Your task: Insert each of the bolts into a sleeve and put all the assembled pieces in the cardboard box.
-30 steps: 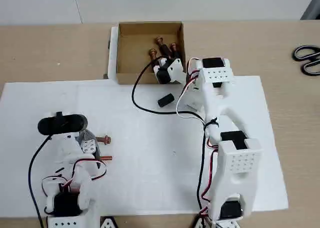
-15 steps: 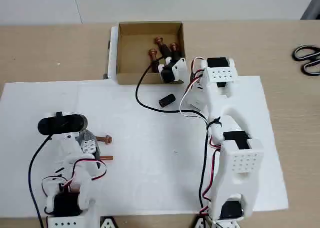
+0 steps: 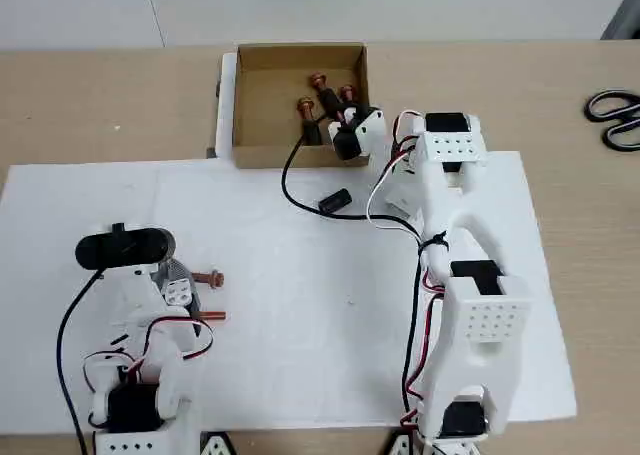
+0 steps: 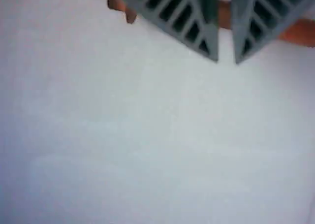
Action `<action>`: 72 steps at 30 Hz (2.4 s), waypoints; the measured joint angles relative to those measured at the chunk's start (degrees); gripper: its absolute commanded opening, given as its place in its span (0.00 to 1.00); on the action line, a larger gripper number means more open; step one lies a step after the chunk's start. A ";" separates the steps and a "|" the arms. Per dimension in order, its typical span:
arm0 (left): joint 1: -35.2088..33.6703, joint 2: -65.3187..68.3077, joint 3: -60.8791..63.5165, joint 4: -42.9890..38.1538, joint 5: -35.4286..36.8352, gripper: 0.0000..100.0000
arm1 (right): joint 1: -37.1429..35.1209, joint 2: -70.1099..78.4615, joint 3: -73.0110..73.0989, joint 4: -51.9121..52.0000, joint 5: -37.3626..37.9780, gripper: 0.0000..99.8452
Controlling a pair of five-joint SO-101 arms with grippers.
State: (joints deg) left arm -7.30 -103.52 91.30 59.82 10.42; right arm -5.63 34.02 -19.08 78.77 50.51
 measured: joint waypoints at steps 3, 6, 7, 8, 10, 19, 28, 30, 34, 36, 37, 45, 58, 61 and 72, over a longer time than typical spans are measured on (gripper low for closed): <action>0.00 0.00 0.00 0.00 0.00 0.01 | 0.00 0.00 0.00 0.00 0.00 0.04; 0.00 0.00 0.00 0.00 0.00 0.01 | 0.00 0.00 -0.18 0.00 0.00 0.02; 0.00 0.00 0.00 0.00 0.00 0.01 | 0.00 0.09 -0.26 0.00 -0.26 0.00; 0.00 0.00 0.00 0.00 0.00 0.01 | 0.00 -0.70 -0.35 0.00 -0.97 0.01; 0.00 0.00 0.00 0.00 0.00 0.01 | 0.00 -2.11 -0.18 0.26 -3.16 0.01; 0.00 0.00 0.00 0.00 0.00 0.01 | -2.46 -11.96 0.00 4.40 -13.98 0.01; 0.00 0.00 -5.80 3.08 0.00 0.01 | 2.81 -14.42 0.00 12.22 -25.93 0.01; 0.00 0.00 -7.91 6.77 0.00 0.01 | 5.36 -14.42 0.00 14.95 -27.16 0.01; 0.00 0.00 -11.60 11.69 0.00 0.01 | 9.93 -14.42 0.00 18.20 -27.87 0.01; 0.00 0.00 -13.19 11.78 0.00 0.01 | 12.31 -14.51 0.00 18.81 -27.96 0.01; 0.00 0.00 -13.98 11.78 0.00 0.01 | 13.71 -14.77 0.00 18.99 -28.04 0.01; 0.00 16.00 -31.03 11.69 1.49 0.01 | 19.87 -27.60 12.57 19.43 -28.04 0.01; -0.09 56.09 -65.05 20.40 2.11 0.01 | 21.80 -51.25 40.35 16.00 -28.04 0.01; -0.09 63.38 -69.36 26.37 2.02 0.01 | 24.35 -54.86 43.87 15.65 -28.04 0.01; -0.09 84.75 -78.07 37.01 -17.76 0.01 | 32.09 -65.41 50.90 15.30 -26.29 0.01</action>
State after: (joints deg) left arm -7.38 -18.77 13.23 96.84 -7.34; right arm 26.46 -31.38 31.82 94.07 24.22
